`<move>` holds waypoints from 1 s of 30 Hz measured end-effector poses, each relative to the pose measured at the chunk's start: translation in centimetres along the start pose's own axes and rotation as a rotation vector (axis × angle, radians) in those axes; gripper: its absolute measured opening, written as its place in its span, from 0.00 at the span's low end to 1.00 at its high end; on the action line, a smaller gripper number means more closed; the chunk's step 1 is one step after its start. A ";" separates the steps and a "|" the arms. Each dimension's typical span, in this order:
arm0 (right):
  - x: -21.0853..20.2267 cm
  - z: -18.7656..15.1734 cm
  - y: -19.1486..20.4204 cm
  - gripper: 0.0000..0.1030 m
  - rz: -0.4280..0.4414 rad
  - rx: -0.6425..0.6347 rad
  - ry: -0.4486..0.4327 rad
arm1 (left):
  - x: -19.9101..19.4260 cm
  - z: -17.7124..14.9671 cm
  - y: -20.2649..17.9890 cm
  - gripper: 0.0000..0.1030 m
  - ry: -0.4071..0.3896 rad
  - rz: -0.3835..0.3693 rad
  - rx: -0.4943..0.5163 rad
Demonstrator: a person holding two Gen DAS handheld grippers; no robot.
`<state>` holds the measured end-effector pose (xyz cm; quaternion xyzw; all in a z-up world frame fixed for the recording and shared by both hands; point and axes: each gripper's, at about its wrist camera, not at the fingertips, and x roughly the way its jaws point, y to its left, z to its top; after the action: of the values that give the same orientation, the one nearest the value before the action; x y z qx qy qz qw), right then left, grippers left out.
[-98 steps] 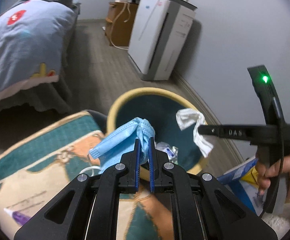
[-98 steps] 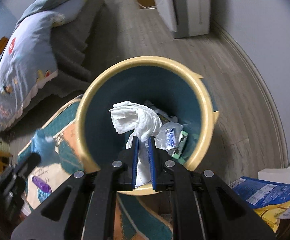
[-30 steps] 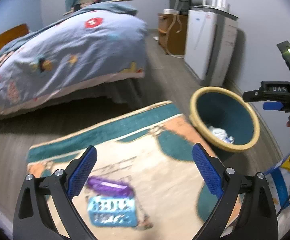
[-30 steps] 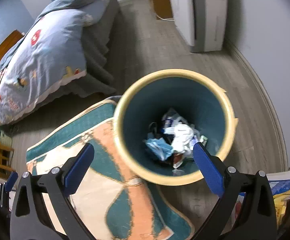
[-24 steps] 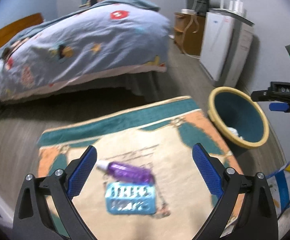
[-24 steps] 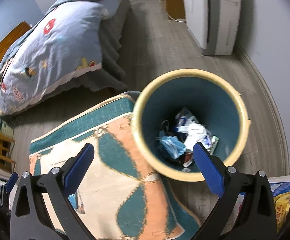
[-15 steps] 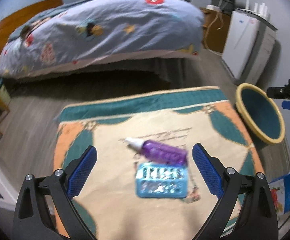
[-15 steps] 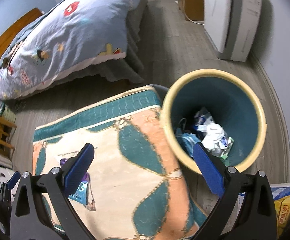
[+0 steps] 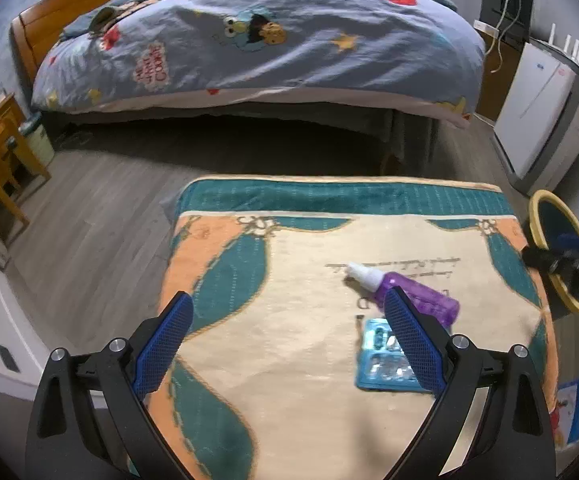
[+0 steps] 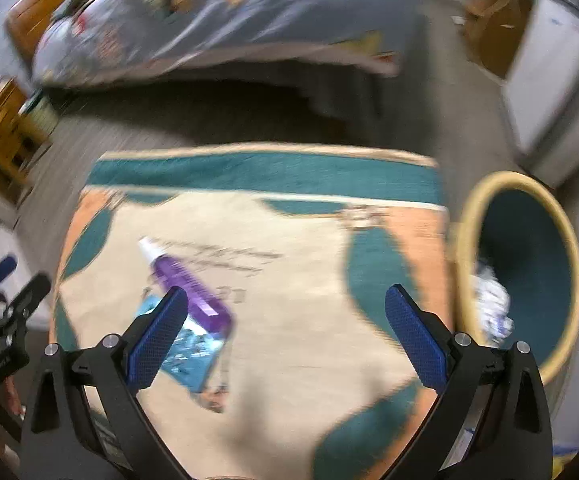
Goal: Collect trash
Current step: 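Move both open tools back over the spray bottle and blister pack, then grasp the purple spray bottle with the right tool while the left tool grasps the blue blister pack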
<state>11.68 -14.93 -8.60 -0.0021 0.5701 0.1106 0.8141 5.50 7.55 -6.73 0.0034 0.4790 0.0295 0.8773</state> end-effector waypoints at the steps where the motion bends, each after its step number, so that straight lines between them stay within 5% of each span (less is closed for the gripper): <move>1: 0.8 0.1 1.1 0.94 0.018 -0.029 0.016 | 0.1 0.0 0.4 0.92 0.000 0.003 -0.004; 11: 6.4 0.4 7.7 0.83 0.021 -0.199 0.121 | 1.0 0.4 4.6 0.93 0.013 0.026 -0.059; 30: 10.3 0.3 8.0 0.35 0.049 -0.166 0.236 | 3.1 1.4 3.4 0.93 0.046 0.001 -0.005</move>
<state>13.86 -5.24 -17.06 -0.0688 0.6507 0.1762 0.7354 8.17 11.12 -8.51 0.0009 0.4991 0.0308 0.8660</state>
